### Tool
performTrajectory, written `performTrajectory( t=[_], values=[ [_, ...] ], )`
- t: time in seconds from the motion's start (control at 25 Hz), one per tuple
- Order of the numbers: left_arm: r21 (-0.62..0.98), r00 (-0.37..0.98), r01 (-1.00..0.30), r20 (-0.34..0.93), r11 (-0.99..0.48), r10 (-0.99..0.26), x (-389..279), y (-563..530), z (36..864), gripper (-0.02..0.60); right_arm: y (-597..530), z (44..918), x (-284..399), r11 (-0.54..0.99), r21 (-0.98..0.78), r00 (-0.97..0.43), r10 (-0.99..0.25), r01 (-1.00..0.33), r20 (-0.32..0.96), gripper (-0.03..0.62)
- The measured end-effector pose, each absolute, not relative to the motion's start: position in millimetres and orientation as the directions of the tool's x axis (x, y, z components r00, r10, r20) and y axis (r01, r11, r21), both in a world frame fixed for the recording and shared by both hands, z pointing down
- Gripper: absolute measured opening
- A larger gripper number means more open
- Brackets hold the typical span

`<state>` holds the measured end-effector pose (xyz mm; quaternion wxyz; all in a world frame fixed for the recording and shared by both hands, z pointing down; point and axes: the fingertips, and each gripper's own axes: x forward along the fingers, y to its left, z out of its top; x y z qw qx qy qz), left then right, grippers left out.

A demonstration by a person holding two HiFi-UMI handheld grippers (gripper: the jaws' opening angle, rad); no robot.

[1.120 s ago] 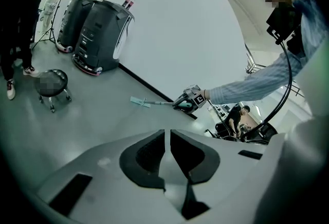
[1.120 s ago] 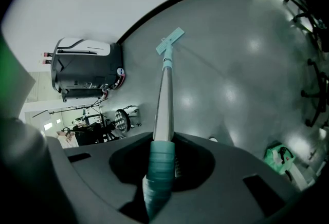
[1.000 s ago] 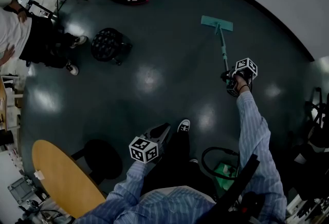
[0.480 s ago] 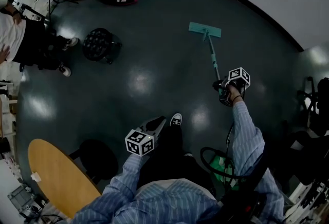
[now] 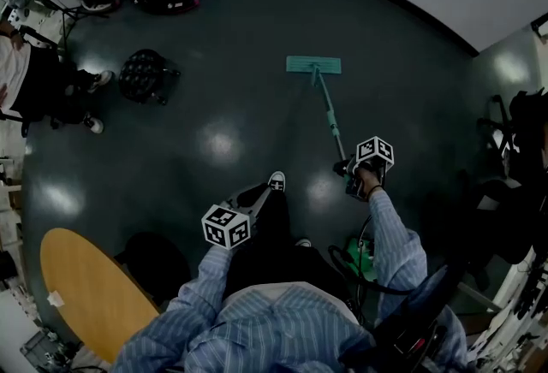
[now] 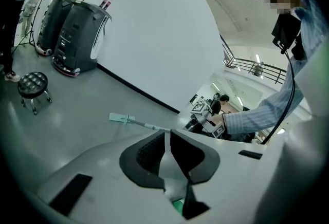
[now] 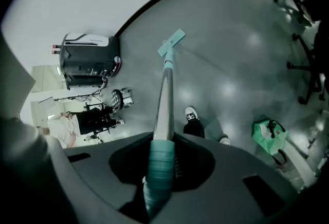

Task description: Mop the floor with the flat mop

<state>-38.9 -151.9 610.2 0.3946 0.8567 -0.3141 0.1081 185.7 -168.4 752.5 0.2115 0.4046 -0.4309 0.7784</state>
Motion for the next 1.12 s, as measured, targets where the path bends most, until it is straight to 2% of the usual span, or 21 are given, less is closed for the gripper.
performTrajectory(
  t=[0.44, 1.12],
  values=[
    [0.607, 0.798, -0.598, 0.389, -0.524, -0.46, -14, -64, 588, 0.035, 33, 729, 205, -0.543, -0.503, -0.608, 0.018, -0.673, 0.794, 0.072],
    [0.561, 0.811, -0.584, 0.372, -0.586, -0.452, 8, 92, 576, 0.035, 316, 710, 198, -0.55, -0.542, -0.667, 0.036, -0.635, 0.744, 0.072]
  ],
)
